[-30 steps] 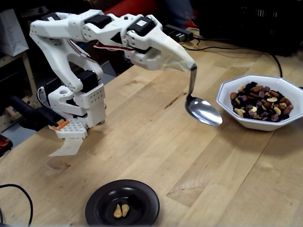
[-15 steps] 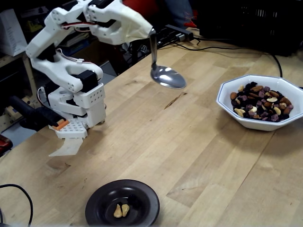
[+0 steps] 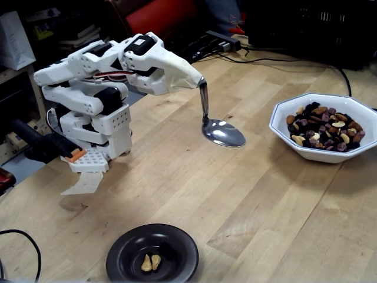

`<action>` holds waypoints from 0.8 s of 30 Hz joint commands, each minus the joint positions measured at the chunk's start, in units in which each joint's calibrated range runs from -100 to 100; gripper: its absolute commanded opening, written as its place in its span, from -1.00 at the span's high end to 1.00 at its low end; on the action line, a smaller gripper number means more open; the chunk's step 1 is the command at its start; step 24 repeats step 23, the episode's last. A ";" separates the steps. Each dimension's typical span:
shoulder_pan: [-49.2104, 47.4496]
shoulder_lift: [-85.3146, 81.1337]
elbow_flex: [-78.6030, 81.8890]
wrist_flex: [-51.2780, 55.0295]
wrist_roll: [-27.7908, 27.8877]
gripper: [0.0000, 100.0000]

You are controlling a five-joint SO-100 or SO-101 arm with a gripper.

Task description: Use spoon to transfer food from the white bowl to brown plate

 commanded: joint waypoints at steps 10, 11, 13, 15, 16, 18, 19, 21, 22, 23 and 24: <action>-0.28 -0.18 13.18 -26.15 0.29 0.92; -0.28 -0.18 13.27 -27.18 0.29 0.92; -0.35 -0.18 13.27 -28.92 0.24 0.92; -0.35 -0.18 13.27 -29.79 0.20 0.92; -0.42 -0.18 13.27 -29.95 0.05 0.92; -0.42 -0.18 13.27 -30.58 -0.05 0.92; -0.42 -0.18 13.27 -30.58 -0.10 0.92; -0.50 -0.18 13.27 -30.58 -0.10 0.92; -0.72 -0.18 13.27 -30.58 -0.15 0.92; -1.46 -0.18 13.36 -30.58 -0.15 0.92; -1.46 -0.18 13.36 -30.58 -0.15 0.92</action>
